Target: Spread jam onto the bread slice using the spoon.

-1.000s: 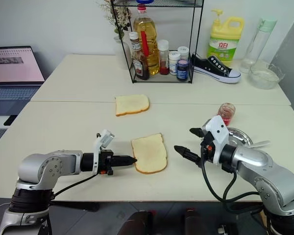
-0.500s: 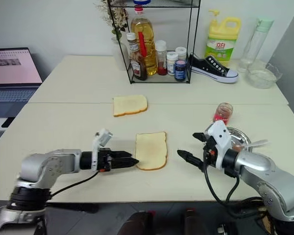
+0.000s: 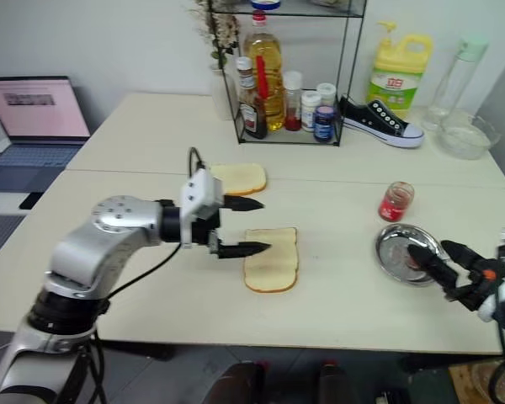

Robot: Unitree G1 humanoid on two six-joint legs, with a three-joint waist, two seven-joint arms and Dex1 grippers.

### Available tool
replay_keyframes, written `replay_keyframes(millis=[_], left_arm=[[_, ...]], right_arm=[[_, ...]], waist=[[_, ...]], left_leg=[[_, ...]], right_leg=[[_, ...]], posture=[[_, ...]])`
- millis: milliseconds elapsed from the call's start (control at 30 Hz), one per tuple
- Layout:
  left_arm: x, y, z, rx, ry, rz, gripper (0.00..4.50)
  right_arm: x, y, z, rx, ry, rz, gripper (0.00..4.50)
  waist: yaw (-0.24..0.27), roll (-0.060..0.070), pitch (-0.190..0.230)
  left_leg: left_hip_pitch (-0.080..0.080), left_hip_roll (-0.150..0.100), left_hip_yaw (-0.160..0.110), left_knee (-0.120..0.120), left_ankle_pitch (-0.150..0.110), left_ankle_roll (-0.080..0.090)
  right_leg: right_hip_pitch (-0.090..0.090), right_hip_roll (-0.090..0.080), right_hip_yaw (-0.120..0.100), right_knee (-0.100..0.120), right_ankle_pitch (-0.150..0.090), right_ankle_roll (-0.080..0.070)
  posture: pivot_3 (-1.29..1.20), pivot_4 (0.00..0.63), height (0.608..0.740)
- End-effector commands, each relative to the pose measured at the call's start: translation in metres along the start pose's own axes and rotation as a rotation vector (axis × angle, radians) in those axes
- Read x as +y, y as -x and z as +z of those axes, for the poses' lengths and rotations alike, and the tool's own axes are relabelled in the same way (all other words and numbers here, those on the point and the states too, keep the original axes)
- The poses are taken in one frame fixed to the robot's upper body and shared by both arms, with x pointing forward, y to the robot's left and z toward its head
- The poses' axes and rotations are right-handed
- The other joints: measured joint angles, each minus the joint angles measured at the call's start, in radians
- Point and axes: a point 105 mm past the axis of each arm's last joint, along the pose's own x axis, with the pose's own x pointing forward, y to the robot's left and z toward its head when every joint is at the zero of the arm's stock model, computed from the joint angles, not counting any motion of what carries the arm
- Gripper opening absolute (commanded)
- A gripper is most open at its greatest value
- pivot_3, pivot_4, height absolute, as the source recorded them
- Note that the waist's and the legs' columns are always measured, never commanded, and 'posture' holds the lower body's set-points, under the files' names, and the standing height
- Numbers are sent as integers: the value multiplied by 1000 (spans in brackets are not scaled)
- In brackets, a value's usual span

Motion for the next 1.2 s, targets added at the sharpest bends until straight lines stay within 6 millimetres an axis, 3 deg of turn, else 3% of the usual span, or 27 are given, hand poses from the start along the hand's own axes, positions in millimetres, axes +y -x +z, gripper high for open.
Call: replay_keyframes(millis=[33,133,233,300,600,1000,1200], left_arm=[[2,-15,20,-87,-99,-45,4446],[5,-24,19,-87,-151,-75,4446],[15,-36,18,-91,-175,-80,4446],[16,-36,17,-93,-178,-89,4446],[5,-30,14,-90,-159,-109,4446],[2,-28,20,-98,-124,-73,4446],[8,-27,20,-97,-126,-56,4446]], right_arm=[[-25,8,9,-106,-118,-107,4500],[-43,6,6,-125,-187,-165,4500],[-67,-10,-4,-94,-226,-214,4500],[-73,-17,-3,-111,-273,-204,4500],[-83,-48,-15,-136,-493,-103,4500],[-95,-76,-28,-85,-543,-95,4500],[-98,-84,-22,-118,-552,-85,4500]], waist=[[-7,0,0],[-15,2,-1],[-18,3,-2],[-19,3,-2],[-26,5,-2],[-27,5,-2],[-29,5,-2]], left_leg=[[0,0,0,0,0,0],[0,1,1,0,0,0],[3,1,2,0,0,1],[4,0,3,0,0,1],[2,0,3,0,-1,3],[3,0,5,1,-1,3],[7,0,11,1,-2,4]], right_leg=[[0,0,0,0,0,0],[-1,1,0,1,0,0],[1,3,1,1,0,0],[2,4,2,1,0,0],[1,3,3,1,-1,2],[1,3,10,1,-1,3],[2,4,17,1,1,5]], posture=[[0,150,740],[0,150,740],[0,150,740],[0,150,740],[0,150,740],[0,150,740],[0,150,740]])
